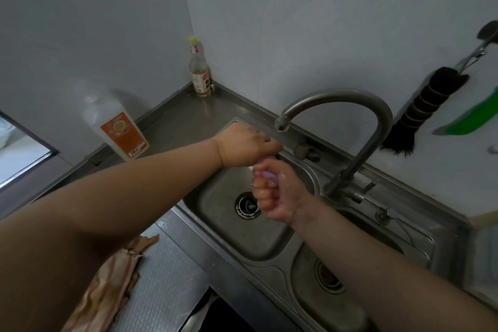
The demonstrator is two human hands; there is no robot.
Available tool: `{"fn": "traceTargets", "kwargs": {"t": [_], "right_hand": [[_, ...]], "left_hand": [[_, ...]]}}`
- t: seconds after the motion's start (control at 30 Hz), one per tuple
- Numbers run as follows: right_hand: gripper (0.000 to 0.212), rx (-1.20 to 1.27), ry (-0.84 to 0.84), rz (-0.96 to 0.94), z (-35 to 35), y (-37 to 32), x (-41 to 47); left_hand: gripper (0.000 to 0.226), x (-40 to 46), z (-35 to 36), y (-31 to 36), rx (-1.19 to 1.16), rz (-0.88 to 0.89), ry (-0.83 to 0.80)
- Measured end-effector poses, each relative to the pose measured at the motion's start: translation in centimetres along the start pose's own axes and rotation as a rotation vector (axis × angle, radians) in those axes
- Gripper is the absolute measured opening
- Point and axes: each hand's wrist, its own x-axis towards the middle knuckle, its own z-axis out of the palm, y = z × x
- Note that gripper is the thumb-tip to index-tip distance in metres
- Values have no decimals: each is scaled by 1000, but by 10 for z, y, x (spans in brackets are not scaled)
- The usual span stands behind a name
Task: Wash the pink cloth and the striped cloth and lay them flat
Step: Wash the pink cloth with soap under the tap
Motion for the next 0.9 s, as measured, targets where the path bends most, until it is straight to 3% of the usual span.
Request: {"fn": "traceTargets", "kwargs": {"t": [0.17,0.27,0.3,0.37,0.43,0.47,0.53,0.57,0.6,0.63,0.73,0.83,0.9], "right_hand": [[19,144,-189,72,-9,-6,2],[33,201,-288,205,-27,-18,2],[36,181,-256,200,-32,-20,1],[46,9,-90,66,-40,-21,0],[67,-403,166,-240,-47,-17,0],[80,-727,294,-435,-52,-13,-1],[91,-1540,441,-870,-68,-2,3],[95,-1869,438,-1050,-76,4,5],[101,-2058,416,-1170,-82,8,8],[104,-2068,392,-1267,-85,11,10],[76,-1756,341,-1656,-74,5,15],[39,-1780,178,-1879,-58,-11,8],[27,-1966,30,-1850,-51,-17,0]], "left_hand": [[30,1,0,-5,51,16,55],[40,-11,4,0,85,41,26],[39,-15,5,5,79,-14,-28],[29,-16,1,20,13,-314,-281],[14,-15,-1,34,-260,-732,-575],[12,-16,-1,37,-544,-946,-639],[10,-20,-6,39,-1228,-1307,-630],[8,-22,-11,41,-1547,-1386,-624],[7,-24,-15,43,-1815,-1364,-629],[10,-25,-16,47,-2031,-1257,-649],[16,-22,-17,63,-2434,-834,-767],[20,-26,-16,74,-2496,-668,-919],[18,-30,-19,76,-2365,-738,-970]]}}
